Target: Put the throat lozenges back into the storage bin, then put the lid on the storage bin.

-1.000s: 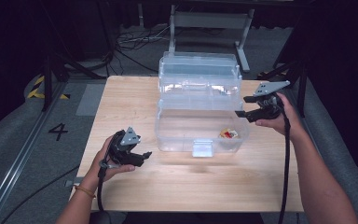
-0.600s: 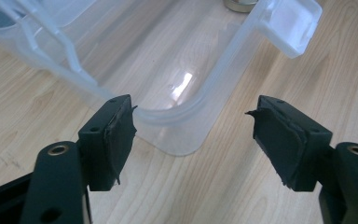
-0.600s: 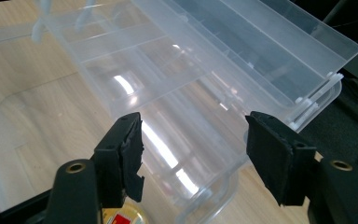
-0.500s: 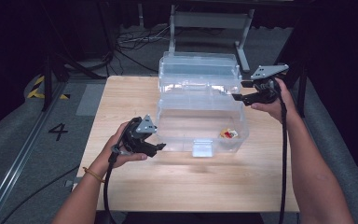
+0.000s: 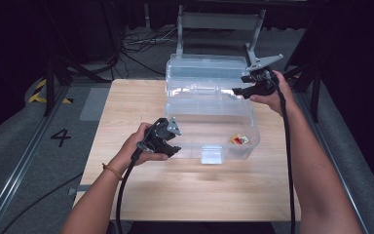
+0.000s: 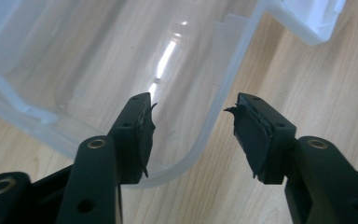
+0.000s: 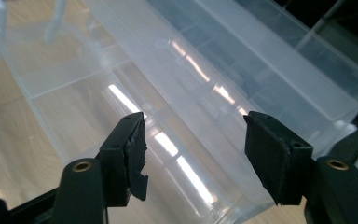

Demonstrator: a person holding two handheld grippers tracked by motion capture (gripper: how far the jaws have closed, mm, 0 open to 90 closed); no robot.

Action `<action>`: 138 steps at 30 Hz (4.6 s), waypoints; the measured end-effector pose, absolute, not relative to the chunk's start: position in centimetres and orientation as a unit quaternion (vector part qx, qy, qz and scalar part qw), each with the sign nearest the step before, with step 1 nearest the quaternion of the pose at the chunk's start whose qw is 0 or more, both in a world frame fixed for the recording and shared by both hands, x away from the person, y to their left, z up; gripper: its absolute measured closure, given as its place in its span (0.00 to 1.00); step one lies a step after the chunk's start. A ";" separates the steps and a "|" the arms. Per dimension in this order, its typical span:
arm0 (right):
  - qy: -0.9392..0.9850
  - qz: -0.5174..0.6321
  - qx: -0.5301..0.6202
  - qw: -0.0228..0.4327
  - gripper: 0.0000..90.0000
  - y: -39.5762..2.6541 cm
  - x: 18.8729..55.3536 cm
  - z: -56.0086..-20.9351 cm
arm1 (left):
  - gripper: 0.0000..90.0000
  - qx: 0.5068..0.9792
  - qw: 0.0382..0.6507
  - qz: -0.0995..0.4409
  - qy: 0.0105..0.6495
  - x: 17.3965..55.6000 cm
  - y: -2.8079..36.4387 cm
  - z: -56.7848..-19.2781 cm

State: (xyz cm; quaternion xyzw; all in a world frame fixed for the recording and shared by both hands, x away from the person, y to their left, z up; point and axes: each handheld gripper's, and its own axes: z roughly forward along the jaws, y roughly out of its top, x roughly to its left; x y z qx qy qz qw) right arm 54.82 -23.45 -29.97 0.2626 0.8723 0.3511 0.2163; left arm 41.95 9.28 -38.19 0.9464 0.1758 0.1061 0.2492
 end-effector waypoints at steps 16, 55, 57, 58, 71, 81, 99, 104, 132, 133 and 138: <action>0.907 0.280 0.232 0.214 0.75 -20.4 56.9 -30.4 | 0.87 0.969 0.194 0.063 0.137 43.4 7.1 -39.1; 0.949 0.217 0.138 0.183 0.95 -18.1 56.7 -29.1 | 0.82 0.975 0.148 0.095 0.134 42.8 5.3 -40.1; 0.949 0.215 0.136 0.184 0.96 -18.0 56.6 -29.1 | 0.82 0.974 0.151 0.095 0.137 42.7 5.3 -40.2; 0.950 0.215 0.135 0.184 0.96 -18.0 56.5 -29.0 | 0.82 0.974 0.152 0.096 0.139 42.7 5.3 -40.2; 0.947 0.222 0.131 0.193 0.97 -17.8 54.6 -28.6 | 0.79 0.964 0.186 0.092 0.168 42.4 5.6 -40.3; 0.946 0.230 0.115 0.198 0.97 -17.9 52.5 -28.4 | 0.77 0.959 0.198 0.105 0.175 42.1 5.7 -40.5; 0.948 0.221 0.106 0.201 0.97 -18.0 50.1 -28.3 | 0.73 0.956 0.201 0.123 0.172 41.7 5.6 -40.7; 0.948 0.222 0.103 0.206 0.97 -18.0 49.7 -28.4 | 0.73 0.956 0.201 0.124 0.171 41.7 5.6 -40.7; 0.944 0.232 0.100 0.214 0.95 -18.2 47.9 -29.0 | 0.72 0.955 0.204 0.137 0.165 41.5 5.6 -40.8; 0.944 0.232 0.099 0.215 0.95 -18.2 47.8 -29.0 | 0.72 0.955 0.204 0.137 0.165 41.5 5.6 -40.8; 0.943 0.236 0.094 0.213 0.95 -18.2 47.5 -29.1 | 0.72 0.955 0.204 0.138 0.165 41.5 5.6 -40.9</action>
